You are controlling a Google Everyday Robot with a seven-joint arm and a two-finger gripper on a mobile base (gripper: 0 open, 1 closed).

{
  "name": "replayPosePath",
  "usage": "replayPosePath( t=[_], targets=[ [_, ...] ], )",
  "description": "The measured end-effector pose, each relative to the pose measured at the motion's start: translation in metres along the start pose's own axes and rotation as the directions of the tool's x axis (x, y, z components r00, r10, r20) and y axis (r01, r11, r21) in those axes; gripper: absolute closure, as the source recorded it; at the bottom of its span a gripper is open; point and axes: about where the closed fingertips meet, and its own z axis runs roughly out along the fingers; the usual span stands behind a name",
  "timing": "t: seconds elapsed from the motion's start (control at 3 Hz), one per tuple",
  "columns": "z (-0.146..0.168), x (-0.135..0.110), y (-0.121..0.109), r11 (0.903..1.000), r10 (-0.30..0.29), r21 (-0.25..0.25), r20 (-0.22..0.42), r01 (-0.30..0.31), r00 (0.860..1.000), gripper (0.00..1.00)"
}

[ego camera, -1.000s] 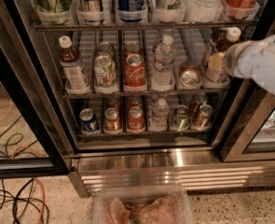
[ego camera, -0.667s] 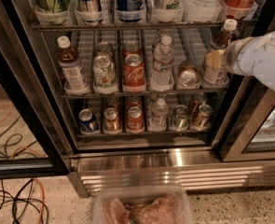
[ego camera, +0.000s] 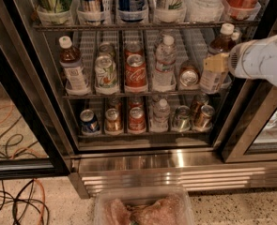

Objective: Pick blue water bottle from middle shelf of fridge

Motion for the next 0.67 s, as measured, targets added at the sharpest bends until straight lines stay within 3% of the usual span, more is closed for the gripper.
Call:
replayPosePath(
  t=[0.67],
  targets=[
    [-0.0109,0.0137,0.0059,0.9997,-0.005,-0.024,-0.04,0.004,0.999,1.0]
  ],
)
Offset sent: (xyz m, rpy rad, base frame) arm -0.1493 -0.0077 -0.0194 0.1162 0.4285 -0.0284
